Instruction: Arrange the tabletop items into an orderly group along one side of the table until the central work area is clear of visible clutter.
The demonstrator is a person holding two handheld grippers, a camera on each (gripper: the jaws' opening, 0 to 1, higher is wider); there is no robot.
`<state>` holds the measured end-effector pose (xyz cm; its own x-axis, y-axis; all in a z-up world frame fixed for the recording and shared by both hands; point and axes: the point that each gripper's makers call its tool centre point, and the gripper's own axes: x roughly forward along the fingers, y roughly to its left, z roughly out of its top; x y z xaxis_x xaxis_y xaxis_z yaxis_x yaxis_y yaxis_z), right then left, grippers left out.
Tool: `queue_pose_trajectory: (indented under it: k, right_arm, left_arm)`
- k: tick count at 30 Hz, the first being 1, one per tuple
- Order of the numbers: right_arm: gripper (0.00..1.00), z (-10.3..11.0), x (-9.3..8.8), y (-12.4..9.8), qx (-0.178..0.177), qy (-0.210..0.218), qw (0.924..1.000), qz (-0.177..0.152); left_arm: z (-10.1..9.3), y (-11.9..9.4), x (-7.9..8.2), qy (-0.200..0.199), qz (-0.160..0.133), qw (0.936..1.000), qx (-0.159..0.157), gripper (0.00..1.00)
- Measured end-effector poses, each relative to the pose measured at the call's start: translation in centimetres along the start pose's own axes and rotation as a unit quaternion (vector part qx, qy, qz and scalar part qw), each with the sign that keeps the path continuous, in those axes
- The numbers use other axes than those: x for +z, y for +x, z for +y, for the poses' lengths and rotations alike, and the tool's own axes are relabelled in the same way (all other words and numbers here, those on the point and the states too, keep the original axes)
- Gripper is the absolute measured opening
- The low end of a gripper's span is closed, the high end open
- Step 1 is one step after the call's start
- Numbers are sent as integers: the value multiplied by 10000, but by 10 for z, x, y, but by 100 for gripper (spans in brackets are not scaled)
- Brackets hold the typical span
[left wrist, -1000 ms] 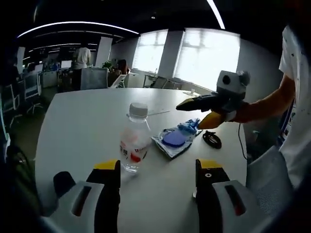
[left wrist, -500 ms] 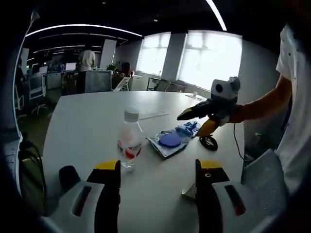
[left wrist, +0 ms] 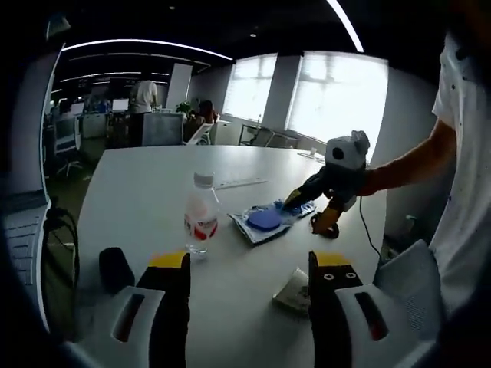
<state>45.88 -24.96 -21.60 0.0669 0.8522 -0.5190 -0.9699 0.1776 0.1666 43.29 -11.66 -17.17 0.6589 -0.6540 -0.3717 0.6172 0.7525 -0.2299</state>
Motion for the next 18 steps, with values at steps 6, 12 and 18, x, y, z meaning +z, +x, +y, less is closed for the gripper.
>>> queue_pose_trajectory:
  k: [6, 12, 18]
  right_arm:
    - [42, 16, -20, 9, 476, -65, 9982, 368]
    - [41, 22, -32, 17, 772, -136, 9950, 626]
    - [36, 28, -42, 23, 1125, -172, 9895, 886]
  left_arm:
    - [-11, -9, 2, -73, -99, 9999, 91, 63]
    - [-18, -18, -3, -158, -127, 9996, 173, 63]
    - [-23, -24, -10, -194, -72, 9995, 230, 63]
